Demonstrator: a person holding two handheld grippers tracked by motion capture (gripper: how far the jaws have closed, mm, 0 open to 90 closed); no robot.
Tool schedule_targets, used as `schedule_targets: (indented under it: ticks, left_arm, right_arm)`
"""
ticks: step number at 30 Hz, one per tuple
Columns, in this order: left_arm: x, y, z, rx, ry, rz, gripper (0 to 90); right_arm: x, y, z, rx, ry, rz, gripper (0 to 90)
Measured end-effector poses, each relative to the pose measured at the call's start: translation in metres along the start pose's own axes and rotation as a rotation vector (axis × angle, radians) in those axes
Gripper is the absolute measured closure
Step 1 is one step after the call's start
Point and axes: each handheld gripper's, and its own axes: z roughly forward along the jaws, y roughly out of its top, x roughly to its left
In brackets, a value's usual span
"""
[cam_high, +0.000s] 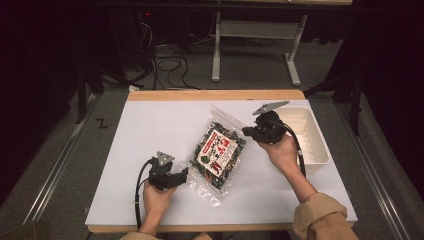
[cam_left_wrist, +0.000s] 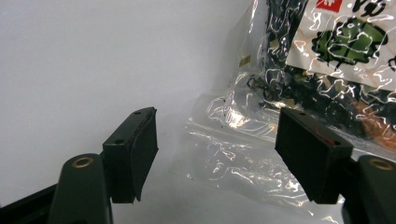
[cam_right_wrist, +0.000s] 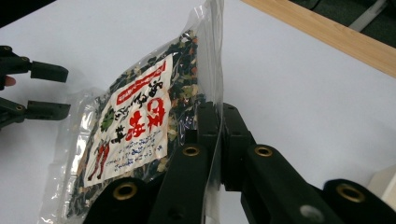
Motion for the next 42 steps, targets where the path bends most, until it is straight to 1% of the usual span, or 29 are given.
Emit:
schedule_targets:
  ticks: [1, 2, 3, 5, 6, 8, 10, 12, 13, 15, 16, 17, 18, 19, 20, 22, 24, 28, 35, 36, 42]
  left_arm:
    - [0.0, 0.0, 0.0, -0.003, 0.0, 0.0, 30.2]
    - [0.0, 0.0, 0.0, -0.004, -0.001, 0.001, 30.5]
    - [0.0, -0.001, 0.0, -0.004, -0.002, -0.001, 31.1]
    - [0.0, 0.0, 0.0, -0.004, -0.001, -0.001, 31.4]
    - [0.0, 0.0, 0.0, -0.002, -0.007, -0.001, 31.6]
    - [0.0, 0.0, 0.001, 0.01, -0.033, -0.005, 34.4]
    - [-0.001, -0.001, 0.002, 0.014, -0.049, -0.009, 35.3]
    - [-0.001, -0.001, 0.002, 0.016, -0.051, -0.005, 35.7]
    - [-0.001, -0.001, 0.002, 0.017, -0.051, -0.004, 35.7]
    - [0.0, -0.001, 0.001, 0.015, -0.052, -0.008, 35.9]
    - [0.0, -0.001, 0.002, 0.013, -0.05, -0.01, 36.0]
    - [-0.001, -0.001, 0.002, 0.012, -0.048, -0.009, 35.9]
    - [-0.001, -0.001, 0.002, 0.017, -0.046, -0.002, 35.7]
    - [-0.001, -0.001, 0.002, 0.021, -0.045, 0.002, 35.6]
    - [-0.001, -0.001, 0.002, 0.02, -0.044, 0.005, 35.3]
    - [-0.001, -0.002, 0.002, 0.025, -0.046, 0.01, 34.9]
    - [-0.001, -0.002, 0.003, 0.029, -0.046, 0.005, 34.2]
    - [0.0, -0.002, 0.002, 0.027, -0.05, -0.001, 33.7]
    - [-0.002, -0.003, 0.002, 0.036, -0.055, 0.012, 33.9]
    - [-0.002, -0.003, 0.002, 0.037, -0.056, 0.012, 33.9]
    - [-0.001, -0.003, 0.003, 0.041, -0.068, 0.012, 34.8]
  right_arm:
    - [0.001, 0.001, -0.001, -0.003, -0.001, 0.0, 89.7]
    - [0.001, 0.001, -0.002, -0.008, 0.0, -0.013, 89.7]
    - [0.002, 0.002, -0.003, -0.008, 0.001, -0.004, 89.7]
    - [0.002, 0.004, -0.004, -0.005, -0.006, -0.016, 89.6]
    - [0.002, 0.005, -0.006, -0.001, -0.008, -0.016, 89.7]
    - [0.003, 0.007, -0.01, -0.006, -0.013, -0.022, 89.6]
    - [0.003, 0.009, -0.013, -0.013, -0.016, -0.026, 89.6]
    - [0.004, 0.01, -0.016, -0.015, -0.016, -0.027, 89.6]
    - [0.003, 0.011, -0.017, -0.019, -0.016, -0.037, 89.7]
    - [0.004, 0.012, -0.017, -0.013, -0.019, -0.033, 89.6]
    - [0.004, 0.012, -0.018, -0.012, -0.017, -0.041, 89.6]
    - [0.005, 0.013, -0.019, -0.013, -0.02, -0.038, 89.6]
    - [0.005, 0.014, -0.02, -0.017, -0.018, -0.049, 89.6]
    - [0.007, 0.015, -0.022, -0.017, -0.018, -0.046, 89.6]
    - [0.007, 0.016, -0.024, -0.028, -0.016, -0.059, 89.6]
    - [0.007, 0.019, -0.03, -0.055, -0.013, -0.052, 89.7]
    - [0.008, 0.022, -0.035, -0.077, -0.006, -0.048, 89.7]
    - [0.012, 0.031, -0.042, -0.092, -0.009, -0.068, 89.7]
    - [0.019, 0.038, -0.054, -0.117, -0.014, -0.081, 89.7]
    - [0.02, 0.04, -0.057, -0.115, -0.016, -0.09, 89.8]
    - [0.023, 0.048, -0.07, -0.142, -0.013, -0.095, 89.9]
